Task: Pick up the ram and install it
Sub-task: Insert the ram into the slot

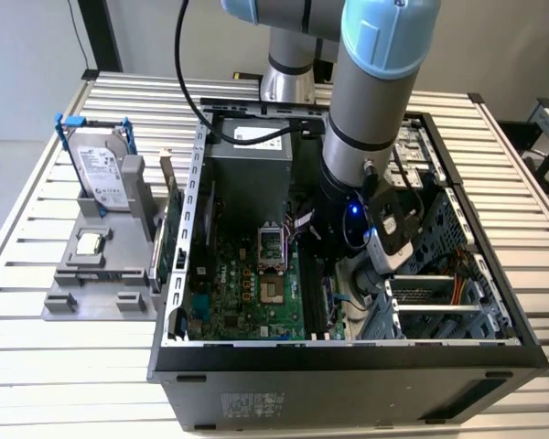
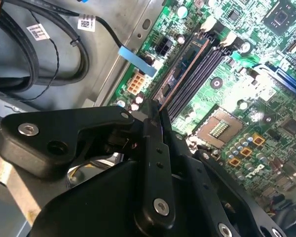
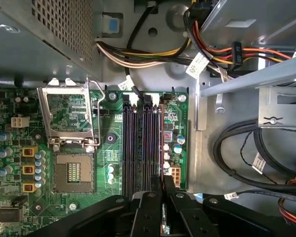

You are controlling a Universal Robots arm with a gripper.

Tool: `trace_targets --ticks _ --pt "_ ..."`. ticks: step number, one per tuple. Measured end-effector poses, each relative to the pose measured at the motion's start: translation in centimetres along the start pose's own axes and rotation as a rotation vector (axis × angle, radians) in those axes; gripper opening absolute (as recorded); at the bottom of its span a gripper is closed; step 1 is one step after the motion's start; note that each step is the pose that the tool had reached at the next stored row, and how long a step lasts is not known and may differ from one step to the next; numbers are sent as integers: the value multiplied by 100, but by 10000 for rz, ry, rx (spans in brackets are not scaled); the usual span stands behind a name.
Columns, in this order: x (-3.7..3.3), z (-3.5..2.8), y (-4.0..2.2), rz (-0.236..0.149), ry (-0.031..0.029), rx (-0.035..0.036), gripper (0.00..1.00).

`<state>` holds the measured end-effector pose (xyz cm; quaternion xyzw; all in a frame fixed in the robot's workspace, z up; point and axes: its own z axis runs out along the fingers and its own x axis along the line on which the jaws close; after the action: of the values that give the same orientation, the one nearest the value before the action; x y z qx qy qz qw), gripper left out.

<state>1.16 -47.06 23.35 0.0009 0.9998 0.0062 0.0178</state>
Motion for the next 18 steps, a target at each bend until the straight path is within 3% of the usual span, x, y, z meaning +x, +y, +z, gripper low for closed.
trace_targets --ticks 7,18 --pt "8 71 -16 -21 1 2 0" --pt "8 80 -28 -27 1 0 0"
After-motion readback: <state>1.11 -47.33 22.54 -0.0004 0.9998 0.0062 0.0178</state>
